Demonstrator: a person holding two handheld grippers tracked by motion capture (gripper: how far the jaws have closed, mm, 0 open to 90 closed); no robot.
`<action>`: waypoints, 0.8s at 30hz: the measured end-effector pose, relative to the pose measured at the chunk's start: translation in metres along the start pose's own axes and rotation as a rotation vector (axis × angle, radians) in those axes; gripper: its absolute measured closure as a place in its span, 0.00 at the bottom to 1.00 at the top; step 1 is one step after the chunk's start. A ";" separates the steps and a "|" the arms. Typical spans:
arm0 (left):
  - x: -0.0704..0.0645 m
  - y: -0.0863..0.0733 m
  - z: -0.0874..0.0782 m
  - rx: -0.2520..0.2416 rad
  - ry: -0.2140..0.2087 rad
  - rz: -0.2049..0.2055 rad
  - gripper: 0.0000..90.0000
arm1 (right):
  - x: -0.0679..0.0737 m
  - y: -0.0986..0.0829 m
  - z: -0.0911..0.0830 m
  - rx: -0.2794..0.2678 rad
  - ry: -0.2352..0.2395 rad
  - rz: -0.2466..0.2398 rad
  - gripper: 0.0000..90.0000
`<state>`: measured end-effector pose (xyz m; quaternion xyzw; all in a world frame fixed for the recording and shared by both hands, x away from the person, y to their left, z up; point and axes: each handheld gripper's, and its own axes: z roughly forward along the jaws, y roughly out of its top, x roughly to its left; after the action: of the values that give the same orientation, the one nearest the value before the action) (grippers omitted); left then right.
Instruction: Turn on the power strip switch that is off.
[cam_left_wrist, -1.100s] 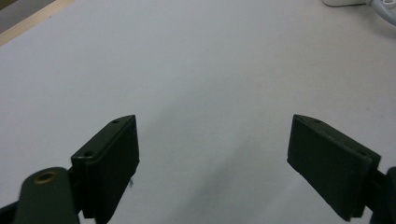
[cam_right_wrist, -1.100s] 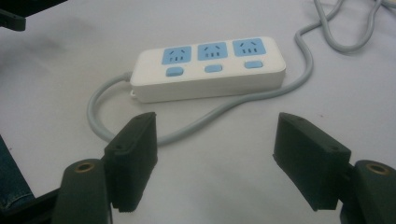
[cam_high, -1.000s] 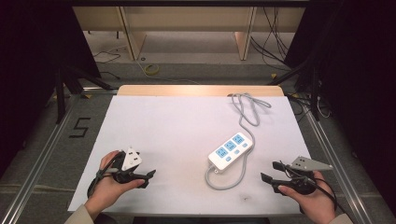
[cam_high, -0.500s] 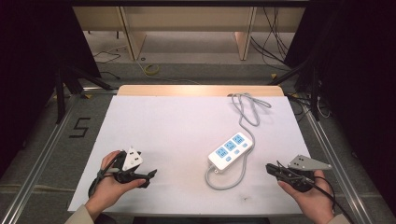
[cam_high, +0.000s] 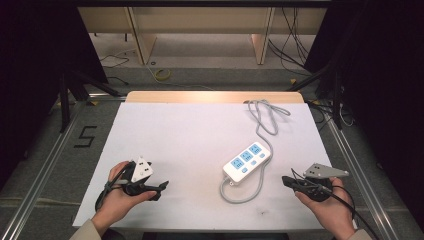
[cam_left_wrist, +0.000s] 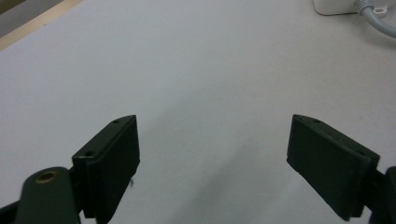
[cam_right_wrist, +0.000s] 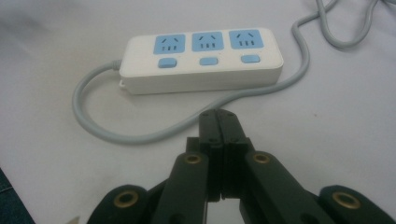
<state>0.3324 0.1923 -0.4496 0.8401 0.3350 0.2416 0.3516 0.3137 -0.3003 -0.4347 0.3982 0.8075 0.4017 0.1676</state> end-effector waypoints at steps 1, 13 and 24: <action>0.000 0.000 0.000 0.001 0.000 0.001 0.19 | 0.000 0.001 0.001 -0.001 -0.003 -0.004 1.00; 0.000 0.001 0.002 0.003 -0.003 -0.002 0.19 | 0.001 0.009 0.007 0.013 0.005 -0.026 1.00; -0.001 0.001 0.002 0.005 -0.003 0.001 0.19 | 0.004 0.017 0.014 0.033 0.037 -0.015 1.00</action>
<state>0.3338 0.1904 -0.4503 0.8415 0.3349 0.2396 0.3497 0.3282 -0.2844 -0.4297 0.3873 0.8199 0.3945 0.1490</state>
